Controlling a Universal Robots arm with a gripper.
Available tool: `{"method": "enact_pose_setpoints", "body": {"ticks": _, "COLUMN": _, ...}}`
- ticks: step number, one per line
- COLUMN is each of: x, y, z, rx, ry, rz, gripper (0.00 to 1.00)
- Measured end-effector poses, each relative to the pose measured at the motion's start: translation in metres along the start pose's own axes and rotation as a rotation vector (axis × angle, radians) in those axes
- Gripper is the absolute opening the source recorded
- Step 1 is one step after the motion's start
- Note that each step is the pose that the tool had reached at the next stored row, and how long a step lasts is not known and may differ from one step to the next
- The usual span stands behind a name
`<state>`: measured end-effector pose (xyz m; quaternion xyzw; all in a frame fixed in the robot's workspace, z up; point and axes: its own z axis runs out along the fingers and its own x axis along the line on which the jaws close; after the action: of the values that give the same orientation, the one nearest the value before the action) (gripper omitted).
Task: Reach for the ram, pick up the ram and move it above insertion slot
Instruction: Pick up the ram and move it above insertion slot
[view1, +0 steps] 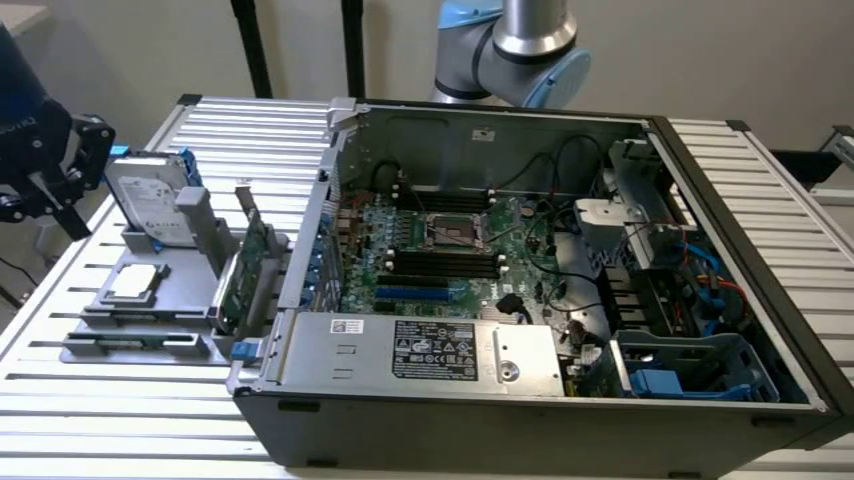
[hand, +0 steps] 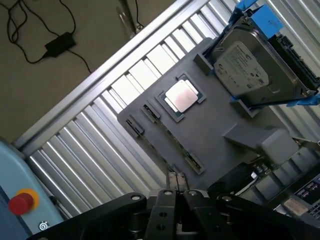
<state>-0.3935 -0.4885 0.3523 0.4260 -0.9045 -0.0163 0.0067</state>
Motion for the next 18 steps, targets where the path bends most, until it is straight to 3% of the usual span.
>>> {"method": "enact_pose_setpoints", "body": {"ticks": 18, "x": 0.0, "y": 0.0, "z": 0.0019, "rx": 0.0107, "ry": 0.0027, "rz": -0.328, "gripper": 0.11}}
